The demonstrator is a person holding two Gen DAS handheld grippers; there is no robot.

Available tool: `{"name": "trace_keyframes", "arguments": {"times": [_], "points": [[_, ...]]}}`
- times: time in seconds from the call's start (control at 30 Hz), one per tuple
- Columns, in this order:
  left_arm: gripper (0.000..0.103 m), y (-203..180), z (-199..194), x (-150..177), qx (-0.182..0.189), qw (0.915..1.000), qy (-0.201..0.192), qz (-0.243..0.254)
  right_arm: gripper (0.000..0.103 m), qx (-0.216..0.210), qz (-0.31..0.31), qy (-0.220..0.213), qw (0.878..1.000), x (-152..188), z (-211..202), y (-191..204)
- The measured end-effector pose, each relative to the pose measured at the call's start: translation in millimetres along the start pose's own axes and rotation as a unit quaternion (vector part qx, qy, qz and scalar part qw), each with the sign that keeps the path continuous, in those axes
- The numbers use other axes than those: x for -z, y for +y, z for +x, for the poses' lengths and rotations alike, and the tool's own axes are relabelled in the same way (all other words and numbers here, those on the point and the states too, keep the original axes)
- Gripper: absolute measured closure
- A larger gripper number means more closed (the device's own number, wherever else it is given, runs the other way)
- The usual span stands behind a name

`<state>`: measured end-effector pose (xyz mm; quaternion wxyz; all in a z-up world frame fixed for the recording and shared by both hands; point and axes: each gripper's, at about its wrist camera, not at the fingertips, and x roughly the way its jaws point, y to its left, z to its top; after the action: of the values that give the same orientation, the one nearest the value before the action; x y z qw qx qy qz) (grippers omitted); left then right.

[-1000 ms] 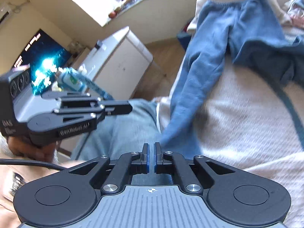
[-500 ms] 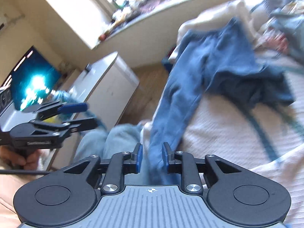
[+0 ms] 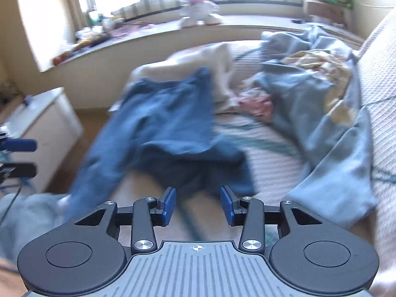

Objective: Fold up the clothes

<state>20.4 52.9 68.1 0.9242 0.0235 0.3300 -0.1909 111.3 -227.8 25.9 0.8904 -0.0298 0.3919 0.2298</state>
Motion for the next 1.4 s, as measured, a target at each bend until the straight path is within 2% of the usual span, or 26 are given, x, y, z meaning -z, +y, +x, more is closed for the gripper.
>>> {"name": "trace_keyframes", "arguments": {"times": [0.1, 0.2, 0.27, 0.37, 0.47, 0.5, 0.57, 0.6, 0.63, 0.7, 0.9, 0.97, 1.07, 1.17, 1.23, 1.3, 1.37, 1.4], "points": [[0.038, -8.3, 37.6, -8.5, 0.028, 0.9994, 0.014, 0.015, 0.063, 0.01, 0.037, -0.003, 0.999, -16.4, 25.3, -22.4], [0.038, -21.1, 73.1, -8.6, 0.017, 0.9977, 0.04, 0.051, 0.058, 0.01, 0.077, -0.002, 0.997, -32.3, 48.7, -39.1], [0.038, -26.7, 87.8, -3.4, 0.003, 0.996, 0.058, 0.068, 0.055, 0.009, 0.074, 0.0, 0.997, -40.9, 61.9, -37.7], [0.038, -23.1, 91.9, 7.4, 0.022, 0.9956, 0.074, 0.054, 0.055, 0.009, 0.05, 0.019, 0.999, -49.8, 84.5, -28.6], [0.038, -15.2, 93.3, 14.8, 0.025, 0.9955, 0.083, 0.039, 0.055, 0.021, 0.003, 0.045, 0.999, -51.6, 108.0, -16.2], [0.038, -12.7, 93.4, 16.9, 0.023, 0.9955, 0.085, 0.035, 0.057, 0.026, -0.009, 0.054, 0.998, -50.7, 114.8, -13.5], [0.038, -5.0, 92.8, 20.1, 0.017, 0.9958, 0.087, 0.024, 0.075, 0.036, -0.026, 0.063, 0.997, -47.5, 121.0, -8.1], [0.038, -1.2, 91.5, 21.4, 0.015, 0.9961, 0.085, 0.018, 0.089, 0.045, -0.03, 0.066, 0.996, -46.6, 120.7, -6.6], [0.038, 2.8, 89.8, 22.7, 0.013, 0.9963, 0.084, 0.013, 0.095, 0.053, -0.03, 0.064, 0.996, -45.9, 116.5, -5.3], [0.038, 9.3, 84.8, 24.6, 0.009, 0.9967, 0.081, 0.006, 0.096, 0.057, -0.036, 0.044, 0.997, -44.9, 94.0, -2.8], [0.036, 21.3, 71.1, 26.7, 0.028, 0.9972, 0.068, -0.009, 0.097, 0.095, -0.053, -0.019, 0.994, -41.7, -20.0, 9.5], [0.036, 19.8, 66.5, 27.2, 0.032, 0.9975, 0.063, -0.004, 0.097, 0.1, -0.05, -0.037, 0.993, -34.5, -60.5, 19.7], [0.035, 16.7, 59.9, 30.0, 0.045, 0.9972, 0.06, 0.005, 0.097, 0.094, -0.038, -0.049, 0.994, -11.6, -98.3, 40.0], [0.035, 13.1, 53.0, 35.7, 0.05, 0.9963, 0.067, 0.018, 0.096, 0.064, -0.014, -0.03, 0.997, 25.4, -100.3, 59.1], [0.035, 11.2, 47.4, 40.9, 0.051, 0.9957, 0.072, 0.029, 0.095, 0.063, -0.006, 0.004, 0.998, 53.9, -81.2, 69.4], [0.034, 11.2, 40.5, 46.6, 0.045, 0.9956, 0.073, 0.04, 0.089, 0.058, 0.003, 0.046, 0.997, 79.1, -61.2, 76.4], [0.033, 13.8, 33.9, 51.2, 0.034, 0.9961, 0.071, 0.041, 0.089, 0.036, 0.027, 0.082, 0.996, 94.0, -50.5, 79.4], [0.033, 16.0, 31.7, 51.8, 0.031, 0.9965, 0.07, 0.035, 0.086, 0.024, 0.037, 0.098, 0.994, 97.1, -48.6, 79.7]]}}
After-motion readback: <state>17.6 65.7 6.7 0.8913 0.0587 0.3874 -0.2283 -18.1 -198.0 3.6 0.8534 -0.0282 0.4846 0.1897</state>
